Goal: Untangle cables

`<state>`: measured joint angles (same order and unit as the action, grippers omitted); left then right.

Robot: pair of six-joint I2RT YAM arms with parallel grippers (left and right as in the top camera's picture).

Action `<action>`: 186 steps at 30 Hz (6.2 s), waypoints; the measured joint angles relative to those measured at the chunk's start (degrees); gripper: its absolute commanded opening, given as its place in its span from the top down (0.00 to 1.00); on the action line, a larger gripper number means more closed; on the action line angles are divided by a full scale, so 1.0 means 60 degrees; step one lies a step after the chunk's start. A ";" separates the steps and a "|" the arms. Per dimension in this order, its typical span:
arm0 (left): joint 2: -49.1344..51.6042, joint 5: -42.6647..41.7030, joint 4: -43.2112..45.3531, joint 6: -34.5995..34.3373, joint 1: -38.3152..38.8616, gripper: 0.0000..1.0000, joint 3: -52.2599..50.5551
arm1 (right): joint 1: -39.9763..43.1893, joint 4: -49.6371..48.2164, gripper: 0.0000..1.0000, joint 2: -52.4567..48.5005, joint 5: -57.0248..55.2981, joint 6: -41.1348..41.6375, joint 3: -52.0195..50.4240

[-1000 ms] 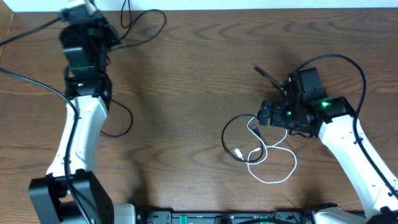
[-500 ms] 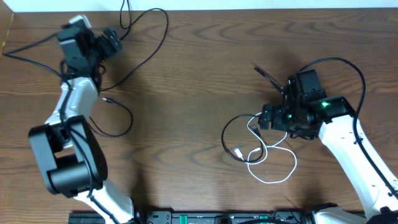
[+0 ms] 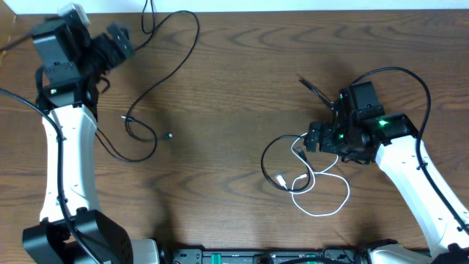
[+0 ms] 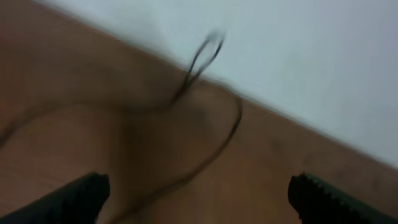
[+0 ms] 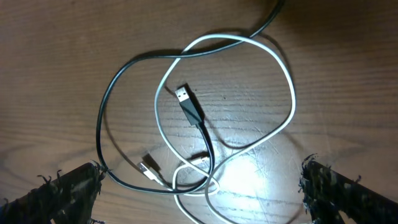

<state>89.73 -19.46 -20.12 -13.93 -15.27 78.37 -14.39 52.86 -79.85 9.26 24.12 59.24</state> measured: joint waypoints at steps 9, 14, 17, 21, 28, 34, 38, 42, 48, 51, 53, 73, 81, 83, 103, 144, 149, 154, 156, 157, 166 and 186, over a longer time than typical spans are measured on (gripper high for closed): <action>0.0670 0.1344 -0.2062 -0.0047 0.0000 0.03 -0.0080 | 0.0000 -0.0091 0.01 0.0000 0.0000 0.0000 -0.0004; 0.1333 0.1858 -0.3177 -0.0667 -0.0109 0.03 -0.0084 | 0.0000 -0.0127 0.01 0.0000 0.0000 0.0000 -0.0004; 0.2011 0.1694 -0.3796 -0.0346 -0.0026 0.03 -0.0098 | 0.0000 -0.0262 0.01 0.0000 0.0004 0.0000 -0.0007; 0.2881 0.1545 -0.4295 0.0131 0.0273 0.03 -0.0124 | 0.0000 -0.0273 0.01 0.0000 0.0000 0.0000 -0.0011; 0.3595 0.1475 -0.4470 0.0058 0.0401 0.08 -0.0138 | 0.0000 -0.0219 0.01 0.0000 0.0000 0.0000 -0.0011; 0.4109 0.1497 -0.4648 -0.0069 0.0404 0.21 -0.0138 | 0.0000 -0.0219 0.01 0.0000 0.0000 0.0000 -0.0011; 0.4386 0.1552 -0.4670 -0.0033 0.0404 0.29 -0.0138 | 0.0000 -0.0226 0.01 0.0000 0.0004 0.0000 -0.0011; 0.4386 0.1545 -0.4648 0.0055 0.0404 0.35 -0.0138 | 0.0000 -0.0288 0.01 0.0000 0.0000 0.0000 -0.0011; 0.4459 0.1701 -0.4634 0.0095 0.0466 0.51 -0.0135 | 0.0000 -0.0328 0.01 0.0000 0.0000 0.0000 -0.0011; 0.4535 0.1880 -0.4637 0.0051 0.0568 0.70 -0.0062 | 0.0000 -0.0324 0.01 0.0000 0.0000 0.0000 -0.0011; 0.4586 0.1912 -0.4539 0.0062 0.0641 0.92 -0.0004 | 0.0000 -0.0313 0.01 0.0000 0.0000 0.0000 -0.0011; 0.5559 0.1657 -0.1585 0.0073 0.0743 0.93 0.2127 | 0.0000 -0.0211 0.01 0.0000 0.0000 0.0000 -0.0011; 0.5552 0.1577 0.0015 -0.0109 0.0743 0.92 0.5104 | 0.0000 -0.0211 0.01 0.0000 0.0000 0.0000 -0.0011; 0.5530 0.1574 0.0605 -0.0164 0.0743 0.63 0.5359 | 0.0000 -0.0211 0.01 0.0000 0.0000 0.0000 -0.0011; 0.5934 0.2273 -0.1883 -0.0102 0.0266 0.04 0.5435 | 0.0000 0.0036 0.01 0.0000 0.0000 0.0000 -0.0011; 0.4597 0.1730 -0.4747 -0.1279 -0.1311 0.07 0.0423 | 0.0000 -0.0215 0.01 0.0000 -0.0004 -0.0051 -0.0015; 0.4594 0.1854 -0.4462 -0.1402 -0.1311 0.28 0.0138 | 0.0000 -0.0302 0.01 0.0000 -0.0007 -0.0051 -0.0015; 0.4481 0.2055 -0.3985 -0.1770 -0.1315 0.60 -0.0080 | 0.0000 -0.0364 0.01 0.0000 -0.0004 -0.0051 -0.0015; 0.4470 0.2087 -0.3836 -0.1843 -0.1308 0.68 -0.0124 | 0.0000 -0.0375 0.01 0.0000 -0.0007 -0.0051 -0.0015; 0.4470 0.2091 -0.3770 -0.1883 -0.1300 0.74 -0.0127 | 0.0000 -0.0375 0.01 0.0000 -0.0007 -0.0051 -0.0015; 0.4586 0.1963 -0.2120 -0.2630 -0.0838 0.92 -0.0131 | 0.0000 -0.0397 0.01 0.0000 -0.0004 -0.0055 -0.0015; 0.5475 0.0714 0.4342 -0.4615 -0.0415 0.92 0.0029 | 0.0000 -0.0390 0.01 0.0000 -0.0011 -0.0055 -0.0015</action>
<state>122.58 -15.18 5.93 -41.63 -17.76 78.54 -14.39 50.52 -79.85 9.19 23.79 59.16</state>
